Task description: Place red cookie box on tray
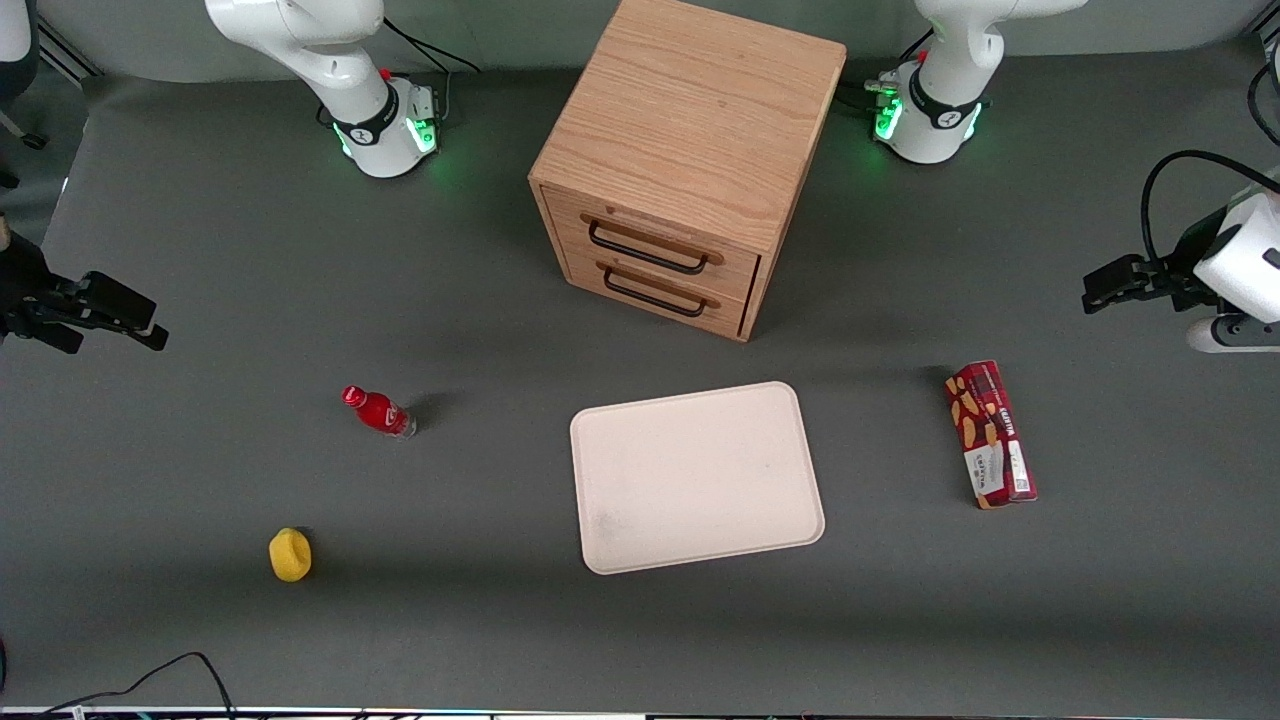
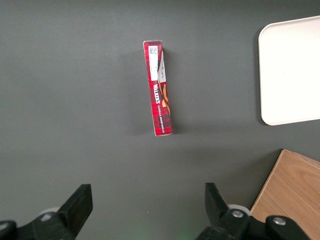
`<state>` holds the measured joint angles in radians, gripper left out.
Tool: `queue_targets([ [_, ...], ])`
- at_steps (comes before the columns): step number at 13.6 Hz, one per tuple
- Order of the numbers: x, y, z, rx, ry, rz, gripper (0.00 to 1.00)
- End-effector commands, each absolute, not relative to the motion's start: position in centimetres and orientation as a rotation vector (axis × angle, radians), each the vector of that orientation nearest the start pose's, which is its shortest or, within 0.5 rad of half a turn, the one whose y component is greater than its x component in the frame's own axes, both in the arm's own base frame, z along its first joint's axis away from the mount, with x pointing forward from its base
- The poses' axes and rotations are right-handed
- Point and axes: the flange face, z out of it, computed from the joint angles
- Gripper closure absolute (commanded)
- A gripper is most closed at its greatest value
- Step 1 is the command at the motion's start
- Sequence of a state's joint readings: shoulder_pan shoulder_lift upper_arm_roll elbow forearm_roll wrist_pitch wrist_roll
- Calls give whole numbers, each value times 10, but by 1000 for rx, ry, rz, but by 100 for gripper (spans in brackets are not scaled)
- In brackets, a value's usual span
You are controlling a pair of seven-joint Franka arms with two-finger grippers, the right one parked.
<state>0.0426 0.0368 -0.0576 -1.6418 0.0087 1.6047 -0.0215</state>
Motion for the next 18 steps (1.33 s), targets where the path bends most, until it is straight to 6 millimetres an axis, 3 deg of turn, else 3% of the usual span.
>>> queue_targets([
  [1,570,-10,575,-3120,6,131,0],
  [8,573,-6,566,-3128,-23,160,0],
  [10,581,-8,549,-3130,-23,194,0],
  [15,631,-20,438,-3137,2,209,0],
  [18,633,-5,368,-3145,-30,145,0],
])
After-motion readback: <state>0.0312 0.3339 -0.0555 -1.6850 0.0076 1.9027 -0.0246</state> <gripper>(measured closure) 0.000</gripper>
